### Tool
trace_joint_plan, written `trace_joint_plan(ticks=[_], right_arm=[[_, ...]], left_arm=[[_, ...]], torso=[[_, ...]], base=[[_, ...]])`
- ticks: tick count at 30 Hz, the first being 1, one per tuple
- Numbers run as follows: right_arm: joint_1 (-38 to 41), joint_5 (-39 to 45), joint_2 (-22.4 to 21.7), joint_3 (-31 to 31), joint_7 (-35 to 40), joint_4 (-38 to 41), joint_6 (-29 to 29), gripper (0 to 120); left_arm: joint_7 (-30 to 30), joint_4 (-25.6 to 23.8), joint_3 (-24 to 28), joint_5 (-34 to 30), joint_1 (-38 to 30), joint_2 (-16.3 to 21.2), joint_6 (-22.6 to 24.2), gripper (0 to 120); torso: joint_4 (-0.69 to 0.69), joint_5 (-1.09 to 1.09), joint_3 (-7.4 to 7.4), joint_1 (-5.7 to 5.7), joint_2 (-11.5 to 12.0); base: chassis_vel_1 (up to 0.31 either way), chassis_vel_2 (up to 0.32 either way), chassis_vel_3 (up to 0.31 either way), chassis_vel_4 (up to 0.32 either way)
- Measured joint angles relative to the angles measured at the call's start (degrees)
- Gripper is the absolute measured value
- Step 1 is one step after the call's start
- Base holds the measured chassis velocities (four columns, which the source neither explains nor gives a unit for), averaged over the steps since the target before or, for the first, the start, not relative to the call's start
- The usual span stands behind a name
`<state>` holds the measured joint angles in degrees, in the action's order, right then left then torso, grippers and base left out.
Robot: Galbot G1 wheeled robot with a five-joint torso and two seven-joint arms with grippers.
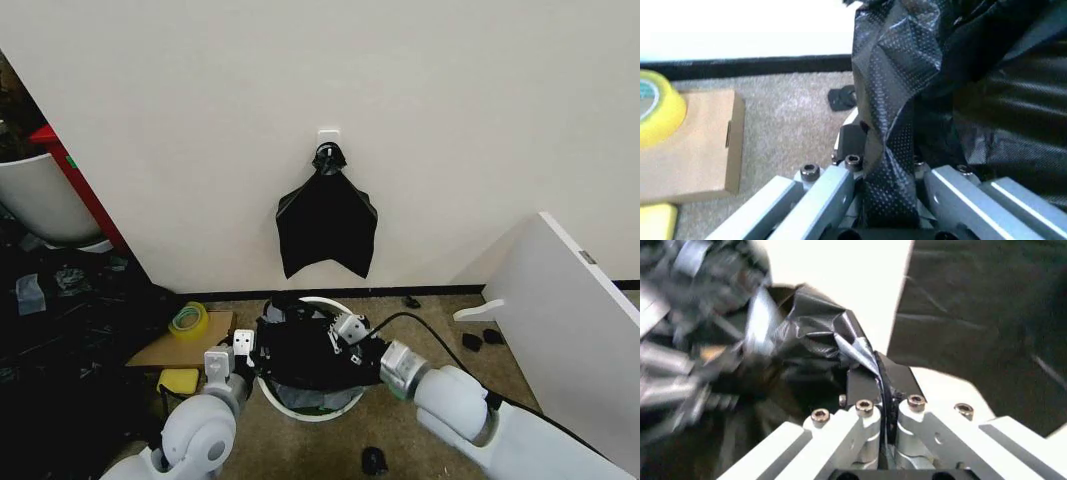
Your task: Place the garbage bag over the trash bin.
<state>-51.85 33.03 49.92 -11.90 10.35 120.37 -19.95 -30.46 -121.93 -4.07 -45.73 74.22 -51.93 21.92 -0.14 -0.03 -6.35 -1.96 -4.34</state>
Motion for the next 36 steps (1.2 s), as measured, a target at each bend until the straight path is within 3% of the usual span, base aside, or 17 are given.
trace_joint_plan(ticks=[2, 6, 12, 20, 30, 36], right_arm=[[0.3, 1.3, 0.2, 0.2, 0.8, -0.1, -0.2, 0], [4.0, 11.9, 0.2, 2.2, 8.5, -2.3, -3.1, 0], [4.3, 19.5, -1.3, 3.0, 12.2, -3.9, -7.6, 0], [4.2, 25.9, -2.7, 5.2, 9.7, -8.4, -11.5, 0], [-0.3, 25.4, -6.1, 8.3, 1.7, -8.9, -13.8, 0], [-2.0, 28.2, -5.8, 12.2, 1.7, -7.6, -13.4, 18]], left_arm=[[0.2, 0.0, 0.0, 0.3, 0.1, 0.1, -0.1, 0], [4.5, 0.0, -0.2, 7.7, 1.6, 1.0, -2.7, 0], [7.1, 0.0, -0.1, 11.1, 2.0, 1.5, -4.9, 0], [11.6, 0.5, 0.0, 17.2, 2.6, 2.6, -8.9, 0], [9.7, 2.0, -0.8, 14.7, 2.0, 1.5, -9.8, 0], [7.8, 2.3, -1.3, 11.6, 1.3, 0.5, -8.9, 0]], torso=[[0.00, 0.00, 0.00, 0.00, 0.0], [0.01, -0.01, 0.00, 0.00, 0.0], [-0.01, 0.00, 0.00, 0.00, 0.0], [-0.01, 0.01, 0.00, 0.00, 0.0], [-0.01, -0.01, 0.00, 0.00, 0.0], [0.00, -0.01, 0.00, 0.00, 0.0]], base=[[0.000, 0.000, 0.000, 0.000], [0.000, 0.000, 0.000, 0.000], [0.000, 0.000, 0.000, 0.000], [0.000, 0.000, 0.000, 0.000], [0.000, 0.000, 0.000, 0.000], [0.000, 0.000, 0.000, 0.000]])
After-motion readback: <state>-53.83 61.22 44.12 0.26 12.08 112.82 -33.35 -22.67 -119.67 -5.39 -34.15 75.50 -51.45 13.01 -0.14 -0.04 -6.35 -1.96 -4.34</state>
